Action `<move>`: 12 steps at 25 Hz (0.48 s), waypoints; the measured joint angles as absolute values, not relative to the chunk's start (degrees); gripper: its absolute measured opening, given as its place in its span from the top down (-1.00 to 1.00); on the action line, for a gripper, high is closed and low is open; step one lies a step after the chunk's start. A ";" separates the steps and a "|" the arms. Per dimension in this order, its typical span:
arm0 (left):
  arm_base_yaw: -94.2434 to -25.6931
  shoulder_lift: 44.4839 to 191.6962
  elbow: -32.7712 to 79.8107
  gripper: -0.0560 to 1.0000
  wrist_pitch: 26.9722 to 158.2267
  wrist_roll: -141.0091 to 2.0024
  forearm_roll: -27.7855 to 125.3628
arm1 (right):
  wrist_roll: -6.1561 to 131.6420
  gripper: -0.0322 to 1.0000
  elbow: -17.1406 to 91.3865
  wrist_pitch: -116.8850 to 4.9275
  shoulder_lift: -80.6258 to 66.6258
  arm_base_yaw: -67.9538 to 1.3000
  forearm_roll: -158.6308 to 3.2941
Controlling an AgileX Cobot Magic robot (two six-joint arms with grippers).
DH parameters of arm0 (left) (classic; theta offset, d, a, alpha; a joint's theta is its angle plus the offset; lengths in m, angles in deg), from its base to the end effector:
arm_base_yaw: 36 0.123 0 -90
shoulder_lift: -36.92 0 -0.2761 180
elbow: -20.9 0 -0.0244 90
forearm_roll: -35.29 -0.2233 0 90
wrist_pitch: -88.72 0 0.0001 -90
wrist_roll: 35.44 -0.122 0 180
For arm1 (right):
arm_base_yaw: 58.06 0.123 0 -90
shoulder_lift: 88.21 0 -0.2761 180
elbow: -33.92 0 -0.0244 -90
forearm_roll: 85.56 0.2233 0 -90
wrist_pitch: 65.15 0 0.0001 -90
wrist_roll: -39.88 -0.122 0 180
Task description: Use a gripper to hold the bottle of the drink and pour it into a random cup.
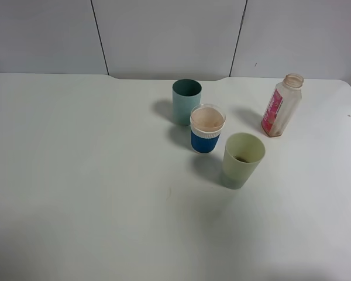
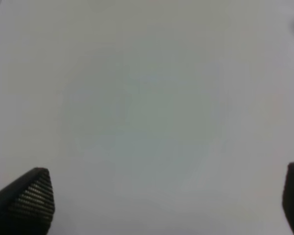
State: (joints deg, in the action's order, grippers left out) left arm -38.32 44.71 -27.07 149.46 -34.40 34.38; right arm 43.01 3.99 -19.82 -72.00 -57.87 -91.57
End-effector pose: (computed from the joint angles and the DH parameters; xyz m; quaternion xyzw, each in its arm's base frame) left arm 0.0065 0.0014 0.2517 0.0092 0.8503 -0.0075 0.5262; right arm 0.0006 -0.0091 0.3695 -0.0211 0.7148 -0.0703 0.6954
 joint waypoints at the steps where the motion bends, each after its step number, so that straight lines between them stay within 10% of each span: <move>1: -38.32 44.71 -27.07 -0.86 149.46 -34.40 34.38 | 43.01 -0.81 3.99 -19.52 -73.25 -57.87 -91.57; 12: -38.32 44.71 -27.07 -0.86 149.46 -34.40 34.38 | 43.01 -0.81 2.70 -6.95 -80.46 -57.87 -91.62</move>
State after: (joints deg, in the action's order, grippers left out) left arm -38.32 44.71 -27.07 149.46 -34.40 34.38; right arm 43.01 2.70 -6.95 -80.46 -57.87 -91.62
